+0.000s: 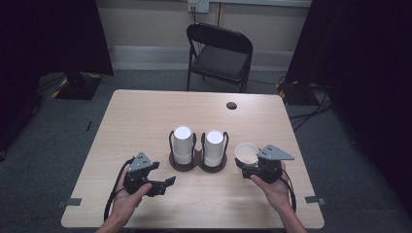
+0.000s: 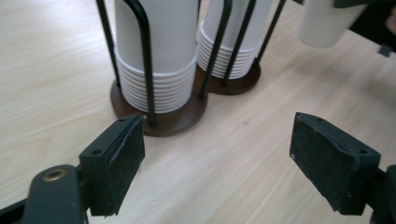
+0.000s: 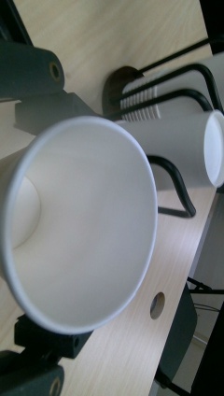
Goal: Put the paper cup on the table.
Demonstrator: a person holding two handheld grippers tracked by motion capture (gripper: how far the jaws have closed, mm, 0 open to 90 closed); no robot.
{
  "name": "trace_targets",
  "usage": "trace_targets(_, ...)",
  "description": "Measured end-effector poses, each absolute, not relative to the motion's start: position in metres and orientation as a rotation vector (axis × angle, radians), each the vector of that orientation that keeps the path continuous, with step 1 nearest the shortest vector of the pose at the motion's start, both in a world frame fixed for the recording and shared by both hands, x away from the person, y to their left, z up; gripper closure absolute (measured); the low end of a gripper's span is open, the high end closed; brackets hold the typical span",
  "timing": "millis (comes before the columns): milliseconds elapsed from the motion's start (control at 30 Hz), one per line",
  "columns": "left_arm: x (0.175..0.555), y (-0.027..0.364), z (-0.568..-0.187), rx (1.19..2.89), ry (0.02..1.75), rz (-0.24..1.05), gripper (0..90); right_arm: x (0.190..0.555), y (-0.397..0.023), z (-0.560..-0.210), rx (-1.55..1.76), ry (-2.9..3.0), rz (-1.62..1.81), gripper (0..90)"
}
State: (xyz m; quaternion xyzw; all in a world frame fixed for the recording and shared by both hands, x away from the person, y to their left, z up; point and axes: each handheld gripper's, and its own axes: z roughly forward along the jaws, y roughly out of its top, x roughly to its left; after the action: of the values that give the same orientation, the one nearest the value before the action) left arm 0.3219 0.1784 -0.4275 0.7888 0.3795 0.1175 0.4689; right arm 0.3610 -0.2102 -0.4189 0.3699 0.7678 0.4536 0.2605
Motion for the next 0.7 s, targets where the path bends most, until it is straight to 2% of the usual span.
trace_targets(267, 0.321, 0.179, -0.425, 1.939, 0.872, 0.331, 17.8, 0.389, -0.215, -0.419, 1.065, 2.014, 1.238, 24.2)
trace_targets(700, 0.317, 0.181, -0.424, 1.922, 0.899, 0.401, 16.7, 0.425, -0.219, -0.429, 1.119, 1.950, 1.242, 23.7)
